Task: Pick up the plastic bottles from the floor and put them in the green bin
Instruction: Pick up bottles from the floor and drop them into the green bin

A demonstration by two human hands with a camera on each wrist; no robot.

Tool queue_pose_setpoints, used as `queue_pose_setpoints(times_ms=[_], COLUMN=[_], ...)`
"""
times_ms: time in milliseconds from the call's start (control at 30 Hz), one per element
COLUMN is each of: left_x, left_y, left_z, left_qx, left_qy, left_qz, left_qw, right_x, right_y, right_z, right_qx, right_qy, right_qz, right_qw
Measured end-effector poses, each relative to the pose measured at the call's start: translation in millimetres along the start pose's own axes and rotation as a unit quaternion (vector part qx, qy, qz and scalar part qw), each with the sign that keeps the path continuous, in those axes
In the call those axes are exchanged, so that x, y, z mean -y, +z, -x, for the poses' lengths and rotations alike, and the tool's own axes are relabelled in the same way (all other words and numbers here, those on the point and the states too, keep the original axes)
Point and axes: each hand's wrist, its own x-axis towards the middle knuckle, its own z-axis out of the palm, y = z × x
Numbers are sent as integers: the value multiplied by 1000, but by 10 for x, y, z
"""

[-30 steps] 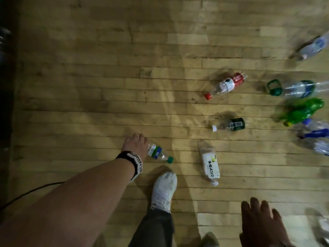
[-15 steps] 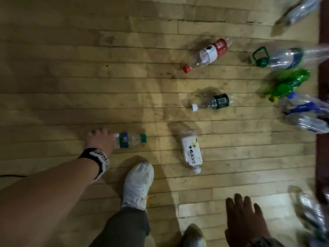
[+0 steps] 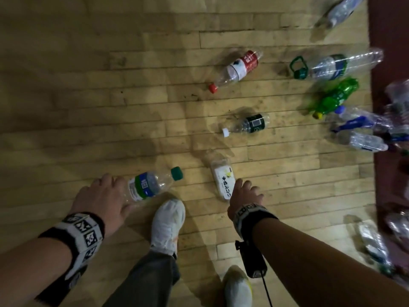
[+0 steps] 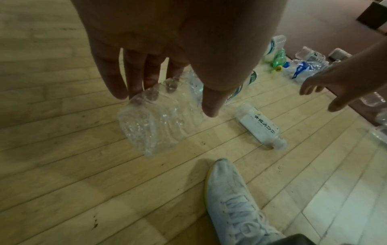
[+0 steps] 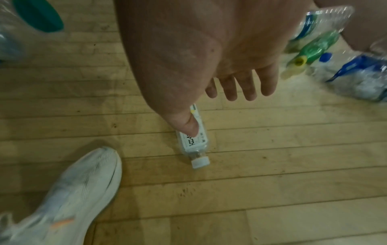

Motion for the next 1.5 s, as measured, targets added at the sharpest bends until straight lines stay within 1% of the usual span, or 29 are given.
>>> queue_pose_setpoints(times_ms=[67, 133, 233, 333, 433, 533, 600, 700, 800, 900, 967, 1000, 1067, 1134, 1167, 1267, 1367, 1400, 1467, 1500], left_x=[27, 73, 90, 18, -124, -350, -507, -648, -672, -692, -685, -677, -645, -596, -542, -369, -136, -37, 77, 121], left_y=[94, 167, 295, 311, 126, -276, -655, -1268, -1872, -2425, -2639, -2724, -2759, -2697, -2638, -2381, -1917, -1653, -1230, -931], left_z=[-189, -340, -424, -379, -210, 181, 565, 1211, 1983, 2955, 3550, 3931, 4598, 5125, 5465, 6189, 6855, 7124, 7515, 7787], left_qx=[-16, -16, -9, -17, -20, -28, -48, -85, -130, -189, -226, -249, -283, -311, -323, -354, -360, -363, -362, -359], left_qy=[-5, -3, 4, 4, -5, -18, -35, -58, -86, -110, -136, -156, -188, -212, -230, -275, -332, -358, -384, -403], left_qz=[4, 2, -8, 9, -8, 1, 12, 40, 88, 128, 160, 182, 225, 261, 273, 272, 268, 274, 296, 308], left_qw=[1000, 1000, 1000, 1000, 1000, 999, 998, 994, 984, 967, 951, 938, 913, 889, 877, 851, 830, 816, 796, 783], right_x=[181, 307, 384, 350, 288, 134, -41, -370, -730, -1108, -1245, -1302, -1322, -1252, -1174, -891, -500, -314, -103, 40], right_y=[136, 257, 486, 576, 416, -6, -455, -1215, -1922, -2553, -2800, -2910, -3011, -2990, -2928, -2685, -2325, -2138, -1840, -1611], right_z=[-328, -618, -840, -828, -522, 112, 610, 1435, 2328, 3388, 3975, 4333, 4964, 5474, 5788, 6476, 7069, 7288, 7558, 7708], right_qx=[-5, -10, -22, -53, -64, -110, -147, -189, -243, -306, -338, -353, -374, -396, -403, -425, -446, -457, -461, -458], right_qy=[17, 35, 48, 29, 5, -58, -105, -149, -174, -184, -203, -220, -254, -285, -305, -362, -402, -419, -436, -452], right_qz=[-22, -58, -115, -118, -123, -110, -95, -91, -81, -50, -30, -20, 15, 41, 46, 75, 133, 153, 182, 201], right_qw=[1000, 998, 992, 991, 990, 986, 979, 966, 951, 933, 919, 909, 892, 872, 862, 826, 788, 770, 751, 739])
